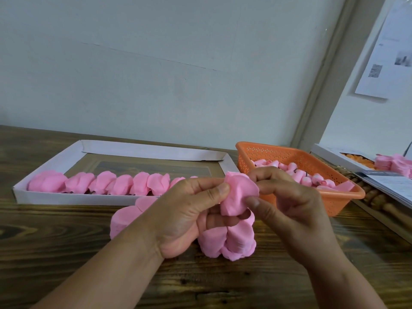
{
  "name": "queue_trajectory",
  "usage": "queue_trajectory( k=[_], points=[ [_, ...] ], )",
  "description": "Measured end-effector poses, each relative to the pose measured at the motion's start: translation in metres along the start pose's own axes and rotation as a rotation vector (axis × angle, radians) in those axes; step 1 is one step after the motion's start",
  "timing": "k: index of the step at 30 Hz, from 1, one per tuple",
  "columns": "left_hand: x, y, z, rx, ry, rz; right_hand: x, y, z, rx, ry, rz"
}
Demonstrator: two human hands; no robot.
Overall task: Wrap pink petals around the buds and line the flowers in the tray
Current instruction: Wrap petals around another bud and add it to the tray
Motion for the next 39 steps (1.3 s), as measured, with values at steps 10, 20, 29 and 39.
queue_trajectory(
  k=[10,20,29,39],
  points=[
    [-0.003,-0.001,-0.001,-0.006,0.024,-0.040,0.003,0.004,-0.003,0.029,0.017,-0.008],
    [-0.008,-0.006,0.000,-0.038,0.071,-0.029,-0.002,0.014,-0.001,0.135,0.104,-0.014],
    [-0.007,-0.007,0.000,-0.049,0.045,-0.021,-0.001,0.028,0.005,0.284,0.166,-0.205],
    [-0.011,-0.008,-0.001,-0.036,0.076,-0.050,-0.003,0.016,0.002,0.325,0.259,0.045]
  ],
)
Point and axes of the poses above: each hand's wrist, its own z-axis away from the middle knuckle, its own x-axis out of the palm, y = z × x, the point moved 9 cm from there along -z, towards the middle knuckle, and after that the axes turned 10 degrees about -y, right-handed, at the moved point
